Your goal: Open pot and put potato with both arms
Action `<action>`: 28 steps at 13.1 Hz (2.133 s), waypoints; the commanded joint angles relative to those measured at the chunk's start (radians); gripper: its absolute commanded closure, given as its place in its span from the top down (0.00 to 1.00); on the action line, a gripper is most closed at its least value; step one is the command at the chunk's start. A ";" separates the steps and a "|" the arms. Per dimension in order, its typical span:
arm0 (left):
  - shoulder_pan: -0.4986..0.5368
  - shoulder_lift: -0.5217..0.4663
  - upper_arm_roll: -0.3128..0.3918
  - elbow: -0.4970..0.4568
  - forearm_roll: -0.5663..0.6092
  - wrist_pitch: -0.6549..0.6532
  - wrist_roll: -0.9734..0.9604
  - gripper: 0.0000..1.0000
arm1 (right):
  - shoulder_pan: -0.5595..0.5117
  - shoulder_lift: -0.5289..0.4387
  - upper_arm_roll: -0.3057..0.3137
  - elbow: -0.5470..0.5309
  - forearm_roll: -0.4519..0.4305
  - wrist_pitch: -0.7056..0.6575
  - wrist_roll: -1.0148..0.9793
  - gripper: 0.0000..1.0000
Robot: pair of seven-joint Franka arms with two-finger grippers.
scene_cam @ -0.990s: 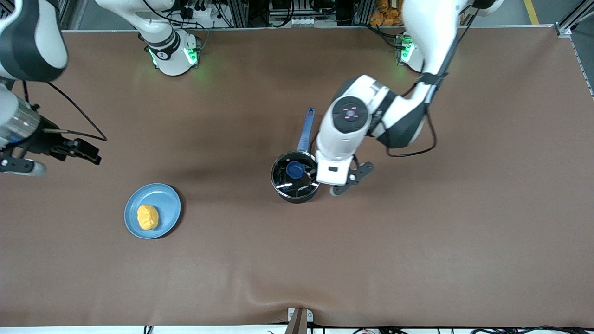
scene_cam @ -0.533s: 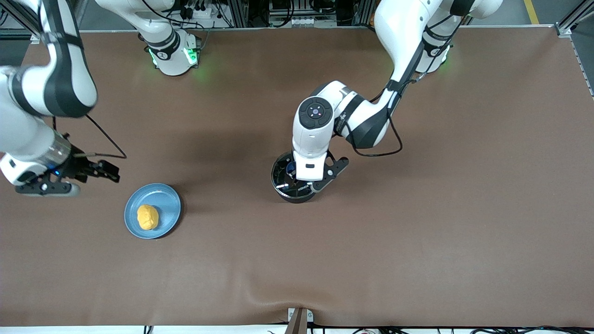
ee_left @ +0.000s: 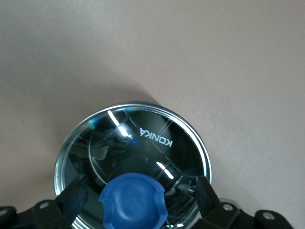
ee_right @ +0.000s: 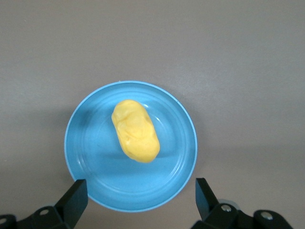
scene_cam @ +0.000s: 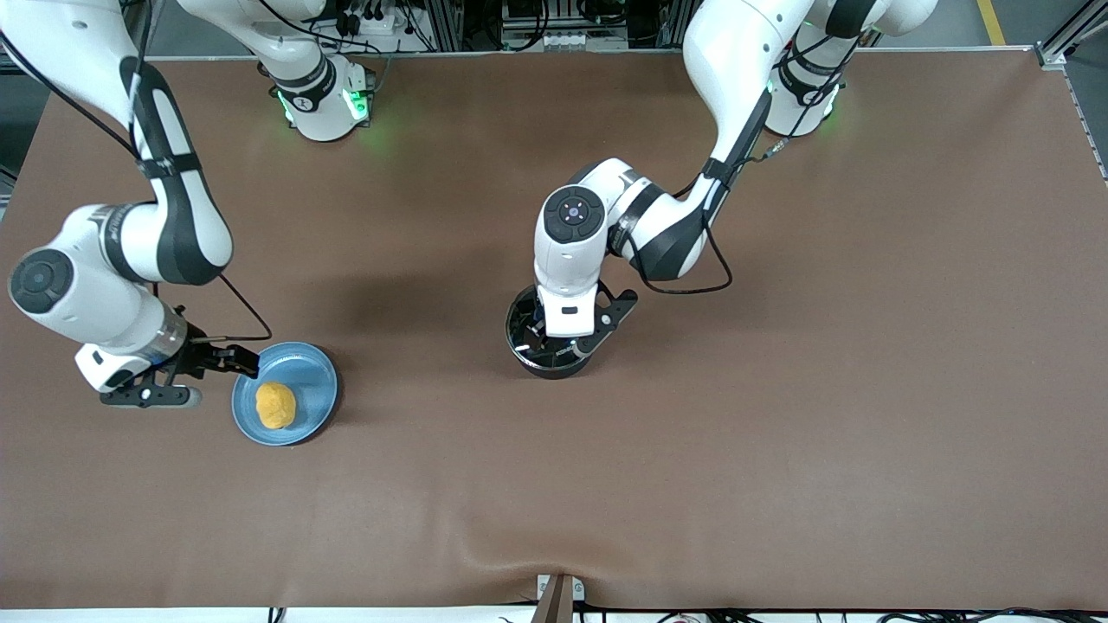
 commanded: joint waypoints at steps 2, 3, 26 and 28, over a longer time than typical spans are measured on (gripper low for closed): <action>-0.023 0.027 0.016 0.029 0.008 0.015 -0.042 1.00 | 0.000 0.032 0.006 -0.027 0.011 0.098 -0.019 1.00; -0.025 0.028 0.016 0.028 0.008 0.015 -0.048 1.00 | 0.000 0.044 0.008 -0.039 0.011 0.126 -0.017 1.00; -0.032 0.045 0.010 0.025 0.002 0.014 -0.056 0.51 | -0.005 0.242 0.036 -0.069 0.011 0.454 -0.017 1.00; -0.032 0.037 0.010 0.025 0.001 0.006 -0.056 0.21 | -0.003 0.242 0.036 -0.067 0.011 0.454 -0.017 1.00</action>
